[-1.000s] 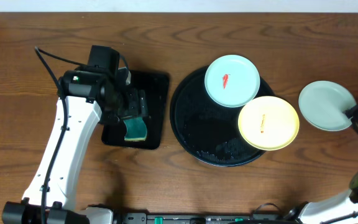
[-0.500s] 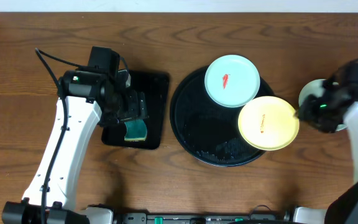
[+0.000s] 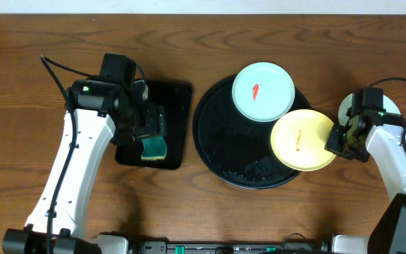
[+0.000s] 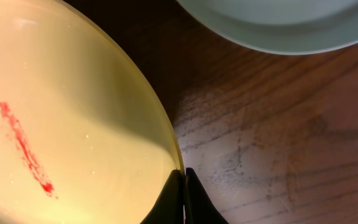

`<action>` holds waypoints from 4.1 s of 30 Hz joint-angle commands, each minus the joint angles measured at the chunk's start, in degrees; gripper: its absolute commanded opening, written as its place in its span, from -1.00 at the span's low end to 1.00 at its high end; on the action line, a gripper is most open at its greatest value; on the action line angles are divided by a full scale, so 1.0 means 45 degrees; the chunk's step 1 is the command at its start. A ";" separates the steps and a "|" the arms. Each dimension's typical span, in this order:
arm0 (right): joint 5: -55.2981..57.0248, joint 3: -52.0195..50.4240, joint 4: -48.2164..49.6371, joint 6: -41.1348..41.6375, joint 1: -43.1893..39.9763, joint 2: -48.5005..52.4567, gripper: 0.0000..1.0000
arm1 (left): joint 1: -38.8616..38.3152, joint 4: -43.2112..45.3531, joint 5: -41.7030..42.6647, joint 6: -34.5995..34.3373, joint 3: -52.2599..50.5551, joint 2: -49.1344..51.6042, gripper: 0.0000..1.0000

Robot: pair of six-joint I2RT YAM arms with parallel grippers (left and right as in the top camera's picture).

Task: Clean dirty plates on tray and stack at the side
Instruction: 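Grip the yellow plate rim with the right gripper and pull it toward tray center, then pick up the sponge with the left gripper and scrub the yellow plate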

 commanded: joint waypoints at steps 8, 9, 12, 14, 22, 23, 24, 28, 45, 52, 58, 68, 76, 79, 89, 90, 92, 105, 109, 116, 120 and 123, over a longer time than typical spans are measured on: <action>-0.3609 -0.0034 -0.0476 -0.1875 0.0248 -0.1967 -0.97 | 0.0063 -0.0180 0.0117 0.0170 0.0117 -0.0078 0.66; -0.3925 -0.0039 -0.0563 -0.2035 0.0340 -0.2069 -0.97 | 0.0063 -0.0180 0.0117 0.0170 0.0117 -0.0078 0.66; -0.4469 -0.0039 -0.1112 -0.2385 0.0967 -0.2195 -0.97 | 0.0063 -0.0180 0.0117 0.0170 0.0117 -0.0078 0.66; -0.4459 -0.0092 -0.1574 -0.2472 0.1642 -0.2157 -0.97 | 0.0063 -0.0175 0.0117 0.0170 0.0117 -0.0078 0.66; -0.3371 -0.0889 -0.0355 -0.1030 0.3526 -0.2074 -0.98 | 0.0063 -0.0165 0.0117 0.0170 0.0117 -0.0078 0.66; -0.3492 -0.0928 0.0024 -0.1049 0.3502 -0.2074 -0.98 | 0.0063 -0.0165 0.0117 0.0170 0.0117 -0.0078 0.66; -0.3944 -0.0903 0.0418 -0.1341 0.3429 -0.2079 -0.98 | 0.0049 -0.0141 0.0107 0.0170 0.0112 -0.0073 0.66; -0.6470 -0.0102 0.1039 -0.2667 0.2963 -0.2433 -0.74 | -0.0112 0.0291 -0.1073 0.0015 -0.0034 0.0175 0.66; -0.2613 0.0515 -0.1117 -0.2093 0.0204 -0.1481 -0.64 | -0.0160 0.3949 -0.3978 -0.1491 -0.3016 0.1773 0.64; -0.2837 0.0515 -0.1316 -0.2623 0.0146 -0.1418 -0.50 | -0.0199 0.5916 -0.2317 -0.1457 -0.3895 0.2846 0.43; -0.2841 -0.0146 -0.0874 -0.2657 0.0155 -0.1112 -0.42 | -0.0199 0.6130 -0.2030 -0.1452 -0.3993 0.3818 0.33; -0.3322 -0.1851 0.1175 -0.2113 0.0155 -0.0277 -0.86 | -0.0185 0.5532 -0.2025 -0.1447 -0.3405 0.3181 -0.85; -0.7232 -0.1826 0.0884 -0.3667 0.0578 -0.0821 -0.98 | -0.0189 0.4527 -0.2021 -0.1452 -0.3351 0.1530 -0.85; -0.7072 -0.1826 0.0743 -0.3653 0.1127 -0.1146 -0.98 | -0.0189 0.4235 -0.1826 -0.1452 -0.3351 0.0767 -0.86; -0.3249 -0.2103 0.3070 0.0423 0.3978 -0.1030 -0.98 | -0.0413 0.4318 0.0646 -0.1569 -0.3356 -0.0602 -0.85; -0.2701 -0.2108 0.3206 0.0826 0.4289 -0.0937 -0.98 | -0.0539 0.4318 0.0646 -0.1656 -0.3356 -0.0593 -0.85; -0.1880 -0.2108 0.3497 0.1423 0.4809 -0.0763 -0.98 | -0.0865 0.4425 0.0661 -0.1904 -0.3356 -0.0588 -0.85; -0.1418 -0.2108 0.4231 0.2390 0.5707 0.0724 -0.98 | -0.5022 0.7990 0.1190 -0.4721 -0.3410 0.0738 -0.85; -0.1608 -0.2108 0.4231 0.2103 0.5722 0.0840 -0.97 | -0.6135 0.9262 0.1214 -0.5615 -0.3410 0.2035 -0.85; -0.1608 -0.2103 0.4221 0.2108 0.5722 0.0840 -0.98 | -0.7533 1.0807 0.1205 -0.6572 -0.3410 0.4138 -0.85; -0.1608 -0.2103 0.4226 0.2108 0.5722 0.0840 -0.98 | -0.7800 1.2046 0.1253 -0.7397 -0.3410 0.5328 -0.85; -0.1608 -0.2103 0.4221 0.2103 0.5722 0.0840 -0.98 | -0.7834 1.2978 0.2200 -0.7558 -0.3410 0.6047 -0.84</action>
